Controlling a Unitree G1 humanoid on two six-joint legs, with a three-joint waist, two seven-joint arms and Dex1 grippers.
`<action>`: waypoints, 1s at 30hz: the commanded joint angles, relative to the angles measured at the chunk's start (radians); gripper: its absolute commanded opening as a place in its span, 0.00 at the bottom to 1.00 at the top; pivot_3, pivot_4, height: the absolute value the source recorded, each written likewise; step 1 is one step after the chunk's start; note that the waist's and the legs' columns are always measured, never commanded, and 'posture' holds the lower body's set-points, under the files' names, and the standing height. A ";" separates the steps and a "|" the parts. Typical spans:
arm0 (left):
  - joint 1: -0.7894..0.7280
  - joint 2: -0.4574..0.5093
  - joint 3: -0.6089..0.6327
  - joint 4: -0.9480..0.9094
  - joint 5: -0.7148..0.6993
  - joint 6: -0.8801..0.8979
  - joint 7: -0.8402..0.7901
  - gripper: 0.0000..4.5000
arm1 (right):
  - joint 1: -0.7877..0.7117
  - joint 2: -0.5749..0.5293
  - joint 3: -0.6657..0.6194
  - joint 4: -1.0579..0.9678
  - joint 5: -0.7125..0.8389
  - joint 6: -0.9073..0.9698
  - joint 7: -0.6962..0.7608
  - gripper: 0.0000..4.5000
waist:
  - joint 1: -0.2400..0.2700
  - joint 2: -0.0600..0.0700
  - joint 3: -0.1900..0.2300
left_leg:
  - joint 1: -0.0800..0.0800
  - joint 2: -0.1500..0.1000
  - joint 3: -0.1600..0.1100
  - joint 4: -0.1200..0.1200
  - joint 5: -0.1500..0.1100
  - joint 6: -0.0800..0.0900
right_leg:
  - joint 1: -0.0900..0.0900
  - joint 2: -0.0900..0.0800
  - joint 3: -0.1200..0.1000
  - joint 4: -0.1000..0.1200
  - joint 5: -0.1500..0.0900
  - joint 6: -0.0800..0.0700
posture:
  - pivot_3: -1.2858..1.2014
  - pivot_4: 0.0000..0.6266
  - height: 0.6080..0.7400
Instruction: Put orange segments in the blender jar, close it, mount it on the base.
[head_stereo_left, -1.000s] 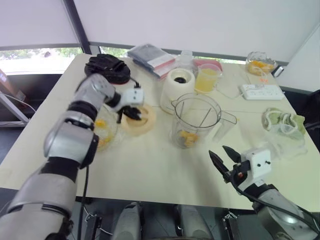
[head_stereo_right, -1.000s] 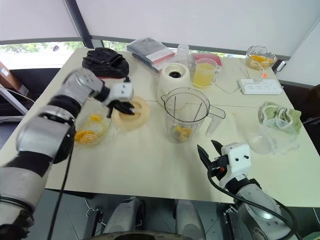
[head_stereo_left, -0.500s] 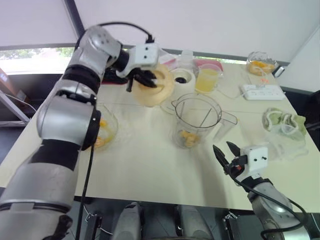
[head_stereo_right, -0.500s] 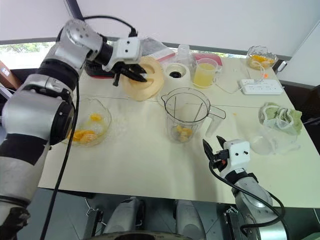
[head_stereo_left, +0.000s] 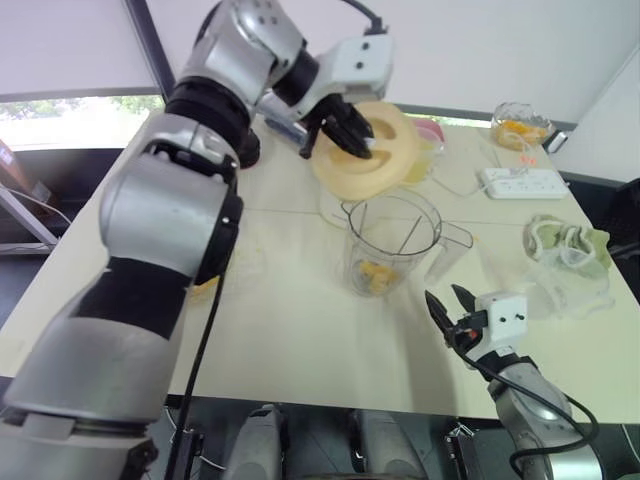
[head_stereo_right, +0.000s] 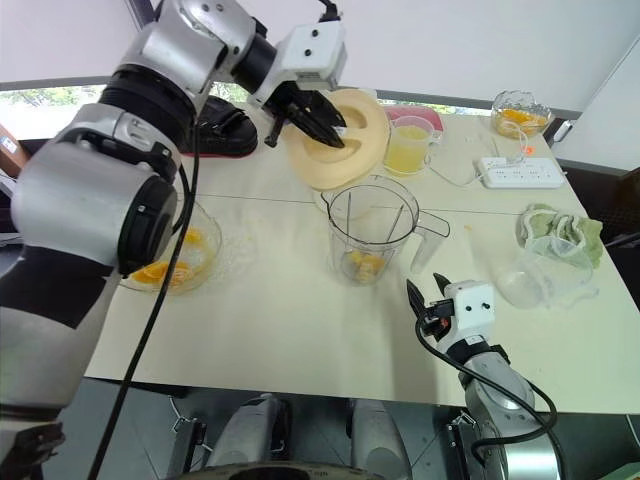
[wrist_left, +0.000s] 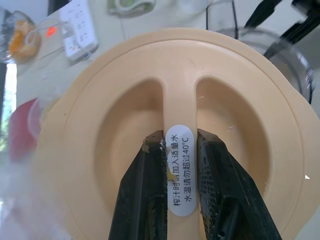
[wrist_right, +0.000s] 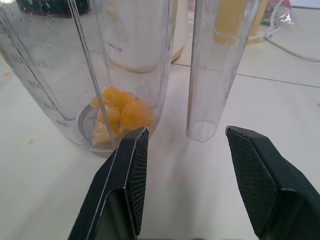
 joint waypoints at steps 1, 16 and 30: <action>-0.051 -0.026 0.021 -0.006 -0.016 0.023 0.024 0.05 | 0.009 0.011 -0.002 -0.016 -0.008 -0.030 0.000 0.57 | 0.000 0.000 0.000 | 0.000 0.000 0.000 0.000 0.000 0.000 | 0.000 0.000 0.000 0.000 0.000 0.000 | 0.52 0.24 1.00; -0.008 -0.130 0.017 0.000 -0.002 0.049 0.048 0.05 | 0.051 0.078 -0.003 -0.035 -0.063 -0.067 -0.057 0.57 | 0.000 0.000 0.000 | 0.000 0.000 0.000 0.000 0.000 0.000 | 0.000 0.000 0.000 0.000 0.000 0.000 | 0.52 0.24 1.00; 0.033 -0.141 -0.001 -0.004 0.012 0.030 0.021 0.05 | -0.107 0.120 -0.028 0.075 -0.107 -0.129 -0.135 0.57 | 0.000 0.001 0.000 | 0.000 0.000 0.000 0.000 0.000 0.001 | -0.001 0.000 0.001 0.000 0.000 0.000 | 0.52 0.24 1.00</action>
